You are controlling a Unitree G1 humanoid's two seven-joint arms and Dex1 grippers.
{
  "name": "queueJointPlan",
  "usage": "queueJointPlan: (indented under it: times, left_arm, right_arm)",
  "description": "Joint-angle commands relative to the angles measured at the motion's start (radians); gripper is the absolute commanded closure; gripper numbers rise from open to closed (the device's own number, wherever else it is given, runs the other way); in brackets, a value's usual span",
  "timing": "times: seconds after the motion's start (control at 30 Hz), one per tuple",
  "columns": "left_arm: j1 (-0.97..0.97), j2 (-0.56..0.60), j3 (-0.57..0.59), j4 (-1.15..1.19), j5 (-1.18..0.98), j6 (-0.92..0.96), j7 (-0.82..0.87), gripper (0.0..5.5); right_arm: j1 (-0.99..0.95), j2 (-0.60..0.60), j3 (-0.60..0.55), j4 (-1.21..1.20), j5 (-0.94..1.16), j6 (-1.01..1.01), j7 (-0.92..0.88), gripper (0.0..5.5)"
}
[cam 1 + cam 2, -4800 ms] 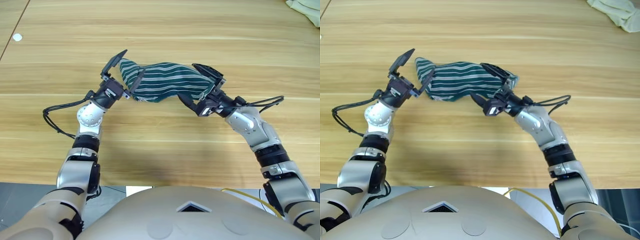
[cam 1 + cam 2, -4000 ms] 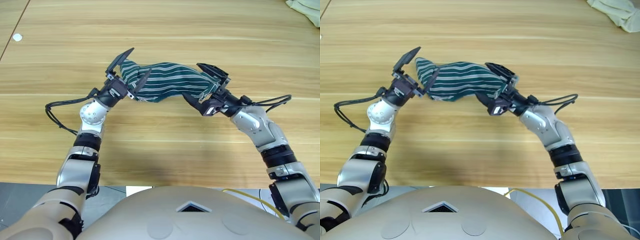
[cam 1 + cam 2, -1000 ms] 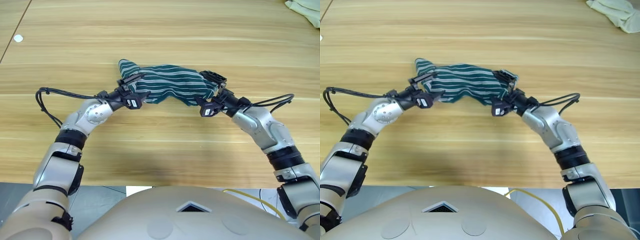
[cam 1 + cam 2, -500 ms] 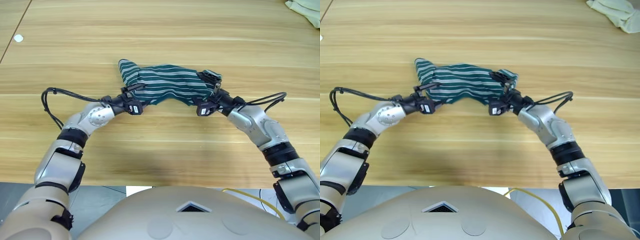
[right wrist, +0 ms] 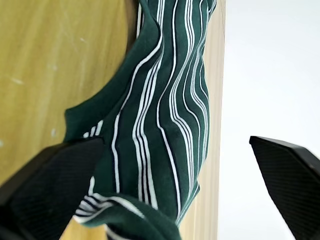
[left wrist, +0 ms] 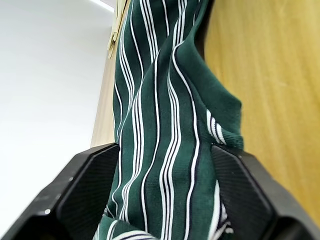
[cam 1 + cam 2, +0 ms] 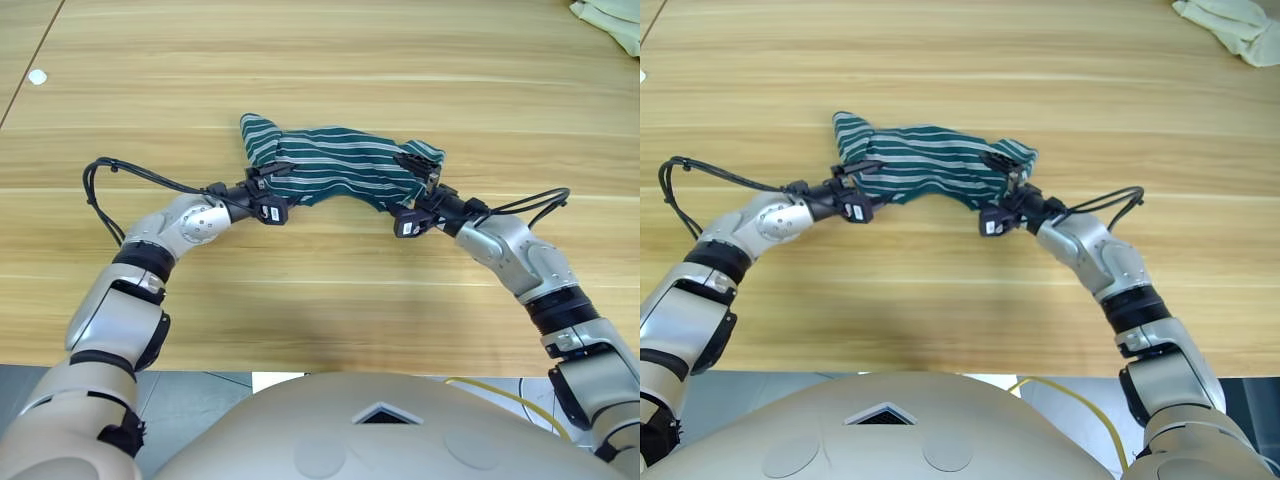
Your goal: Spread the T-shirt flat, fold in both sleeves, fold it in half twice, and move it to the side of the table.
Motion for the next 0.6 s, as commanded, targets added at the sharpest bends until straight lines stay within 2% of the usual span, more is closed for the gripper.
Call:
queueJointPlan:
  times: [0.03,0.13,0.3,0.5,0.6]
  left_arm:
    - [0.033,0.015,-0.037,0.016,0.04,0.012,-0.029,2.1]
    - [0.041,0.024,-0.043,0.0,0.042,0.007,-0.029,2.1]
    - [0.12,0.059,-0.043,-0.203,-0.062,-0.033,-0.158,2.1]
    - [0.257,0.181,-0.016,-0.593,-0.36,-0.001,-0.387,2.1]
    - [0.298,0.254,0.028,-0.704,-0.449,0.041,-0.459,2.1]
  right_arm:
    - [-0.008,-0.015,0.023,0.036,-0.051,0.034,0.0,0.12]
    - [0.021,-0.028,0.035,0.0,-0.015,0.001,0.042,0.12]
    - [0.093,-0.087,0.033,-0.127,0.129,-0.101,0.147,0.12]
    - [0.186,-0.191,0.003,-0.278,0.28,-0.189,0.268,0.12]
    - [0.217,-0.22,-0.021,-0.315,0.317,-0.199,0.295,0.12]
